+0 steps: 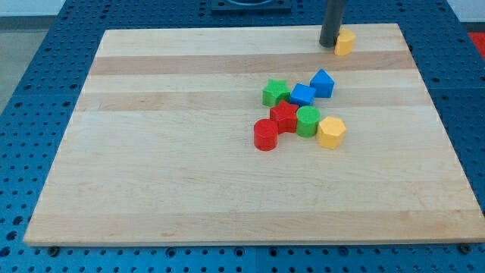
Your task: Move yellow heart to top right
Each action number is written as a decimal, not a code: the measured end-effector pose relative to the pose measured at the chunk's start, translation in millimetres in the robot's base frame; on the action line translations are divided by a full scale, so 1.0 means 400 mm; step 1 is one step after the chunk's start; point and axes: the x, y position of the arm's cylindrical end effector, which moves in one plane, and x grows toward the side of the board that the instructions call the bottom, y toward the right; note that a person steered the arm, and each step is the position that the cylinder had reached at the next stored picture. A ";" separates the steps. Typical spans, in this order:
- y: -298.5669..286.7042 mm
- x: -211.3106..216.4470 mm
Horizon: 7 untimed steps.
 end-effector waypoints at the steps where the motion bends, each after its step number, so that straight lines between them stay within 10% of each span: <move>1: 0.000 0.000; 7: 0.078 0.001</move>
